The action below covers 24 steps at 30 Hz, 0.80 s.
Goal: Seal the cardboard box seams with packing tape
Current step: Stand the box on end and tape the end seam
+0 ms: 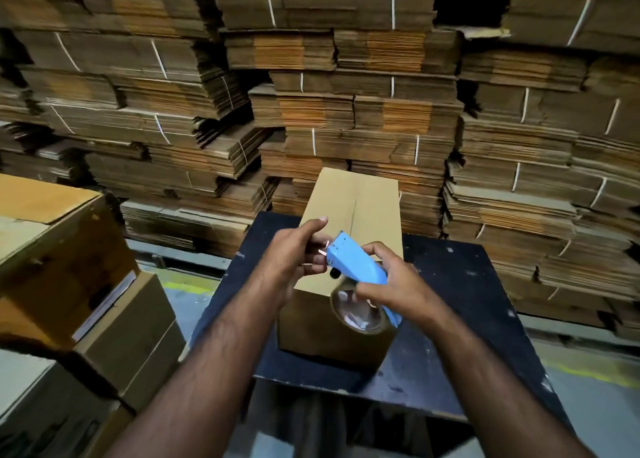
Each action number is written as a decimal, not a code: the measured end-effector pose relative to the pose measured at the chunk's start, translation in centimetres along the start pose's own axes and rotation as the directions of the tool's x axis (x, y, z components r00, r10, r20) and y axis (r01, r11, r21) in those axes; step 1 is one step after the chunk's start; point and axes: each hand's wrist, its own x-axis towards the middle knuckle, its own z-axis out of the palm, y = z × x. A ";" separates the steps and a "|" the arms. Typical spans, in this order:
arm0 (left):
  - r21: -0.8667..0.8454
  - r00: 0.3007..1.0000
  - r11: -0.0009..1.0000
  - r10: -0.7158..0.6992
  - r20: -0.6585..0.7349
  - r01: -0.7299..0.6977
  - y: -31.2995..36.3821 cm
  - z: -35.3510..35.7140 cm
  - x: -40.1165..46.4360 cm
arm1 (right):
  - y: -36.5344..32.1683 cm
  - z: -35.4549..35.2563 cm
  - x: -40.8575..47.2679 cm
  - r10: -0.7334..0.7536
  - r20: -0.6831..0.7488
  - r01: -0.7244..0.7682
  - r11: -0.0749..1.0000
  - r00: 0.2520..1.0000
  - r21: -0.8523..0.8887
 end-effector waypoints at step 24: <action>0.063 0.955 0.998 0.035 -0.296 -0.017 -3.1 -4.7 6.0 | 0.4 -1.0 4.7 -0.138 0.130 0.188 0.795 0.982 -0.577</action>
